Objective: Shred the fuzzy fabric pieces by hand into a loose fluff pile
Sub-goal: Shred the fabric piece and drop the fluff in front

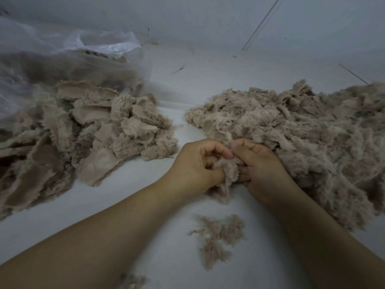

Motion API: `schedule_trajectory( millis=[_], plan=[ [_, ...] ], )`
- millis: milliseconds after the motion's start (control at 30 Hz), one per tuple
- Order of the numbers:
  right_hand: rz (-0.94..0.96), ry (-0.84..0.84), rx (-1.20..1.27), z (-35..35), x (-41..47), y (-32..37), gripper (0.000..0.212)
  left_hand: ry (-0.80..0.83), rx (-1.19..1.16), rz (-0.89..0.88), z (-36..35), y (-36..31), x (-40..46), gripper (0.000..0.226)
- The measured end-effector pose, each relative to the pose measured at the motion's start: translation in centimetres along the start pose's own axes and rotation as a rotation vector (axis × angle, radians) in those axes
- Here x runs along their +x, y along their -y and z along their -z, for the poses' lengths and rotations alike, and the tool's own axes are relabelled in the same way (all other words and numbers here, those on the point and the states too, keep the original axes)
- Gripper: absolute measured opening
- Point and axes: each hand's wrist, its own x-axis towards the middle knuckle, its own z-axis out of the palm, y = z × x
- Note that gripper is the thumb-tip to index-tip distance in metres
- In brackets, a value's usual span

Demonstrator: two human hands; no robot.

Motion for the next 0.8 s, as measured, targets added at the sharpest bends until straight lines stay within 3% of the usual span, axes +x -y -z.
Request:
schedule_trajectory(
  millis=[167, 267, 533, 700, 800],
  plan=[
    [-0.023, -0.019, 0.06, 0.3, 0.6, -0.2, 0.024, -0.212, 0.003, -0.092, 0.5, 0.0, 0.2, 0.026],
    [-0.01, -0.019, 0.053, 0.2, 0.4, -0.1, 0.027, -0.272, 0.019, -0.124, 0.5, -0.1, 0.3, 0.034],
    [-0.009, -0.048, 0.06, 0.5, 0.6, -0.2, 0.031, -0.431, -0.016, -0.165, 0.9, -0.2, 0.5, 0.02],
    [0.037, 0.043, -0.014, 0.8, 0.4, -0.3, 0.028, -0.371, -0.077, -0.186, 0.7, 0.3, 0.6, 0.021],
    [0.069, 0.118, -0.061, 0.8, 0.4, -0.4, 0.017, -0.346, 0.12, -0.281, 0.6, 0.8, 0.5, 0.027]
  ],
)
